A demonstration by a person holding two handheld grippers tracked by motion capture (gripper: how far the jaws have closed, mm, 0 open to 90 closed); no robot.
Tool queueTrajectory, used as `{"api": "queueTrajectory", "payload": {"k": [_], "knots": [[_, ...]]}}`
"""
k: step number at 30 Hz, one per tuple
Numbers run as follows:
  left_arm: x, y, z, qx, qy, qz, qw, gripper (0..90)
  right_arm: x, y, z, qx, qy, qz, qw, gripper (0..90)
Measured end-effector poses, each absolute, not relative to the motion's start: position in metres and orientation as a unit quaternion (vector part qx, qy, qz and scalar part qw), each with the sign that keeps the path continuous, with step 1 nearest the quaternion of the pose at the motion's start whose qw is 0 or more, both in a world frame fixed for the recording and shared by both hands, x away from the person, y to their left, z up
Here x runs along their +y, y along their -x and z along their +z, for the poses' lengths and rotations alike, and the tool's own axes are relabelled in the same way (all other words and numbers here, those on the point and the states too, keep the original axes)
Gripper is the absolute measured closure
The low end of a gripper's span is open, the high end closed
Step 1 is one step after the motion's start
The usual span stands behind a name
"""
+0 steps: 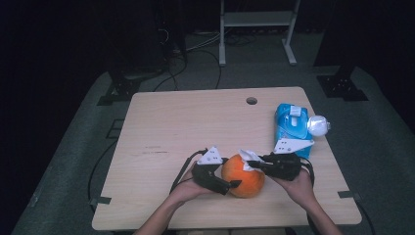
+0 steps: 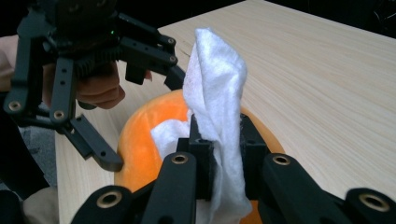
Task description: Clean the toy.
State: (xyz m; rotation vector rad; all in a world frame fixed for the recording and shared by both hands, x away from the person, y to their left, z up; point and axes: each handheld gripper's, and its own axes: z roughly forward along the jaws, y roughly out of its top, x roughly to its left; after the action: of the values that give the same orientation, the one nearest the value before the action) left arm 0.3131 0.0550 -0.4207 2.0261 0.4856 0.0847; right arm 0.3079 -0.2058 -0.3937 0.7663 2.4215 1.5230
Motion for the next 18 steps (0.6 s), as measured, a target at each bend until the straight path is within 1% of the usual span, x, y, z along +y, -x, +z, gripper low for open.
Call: {"api": "queueTrajectory", "payload": {"k": [2,4,8,10,12,15,18], "knots": [[0.054,-0.312,-0.42,0.202,-0.837,0.047,0.506,19.1,-0.203,-0.306,-0.392,0.815,-0.255,0.512,0.094,79.4],[0.049,-0.305,-0.417,0.19,-0.843,0.075,0.497,22.7,-0.199,-0.304,-0.389,0.815,-0.249,0.515,0.094,79.4],[0.043,-0.296,-0.413,0.156,-0.853,0.102,0.487,22.9,-0.189,-0.299,-0.384,0.818,-0.229,0.52,0.089,79.3],[0.045,-0.297,-0.413,0.155,-0.853,0.097,0.489,22.7,-0.19,-0.298,-0.381,0.822,-0.224,0.515,0.093,79.2],[0.048,-0.3,-0.414,0.157,-0.852,0.077,0.493,20.9,-0.195,-0.3,-0.381,0.82,-0.231,0.515,0.094,79.2],[0.05,-0.304,-0.413,0.165,-0.85,0.061,0.496,16.2,-0.201,-0.304,-0.388,0.816,-0.244,0.517,0.082,79.3],[0.054,-0.31,-0.413,0.195,-0.837,0.032,0.51,10.3,-0.199,-0.303,-0.388,0.821,-0.234,0.515,0.076,79.3]]}}
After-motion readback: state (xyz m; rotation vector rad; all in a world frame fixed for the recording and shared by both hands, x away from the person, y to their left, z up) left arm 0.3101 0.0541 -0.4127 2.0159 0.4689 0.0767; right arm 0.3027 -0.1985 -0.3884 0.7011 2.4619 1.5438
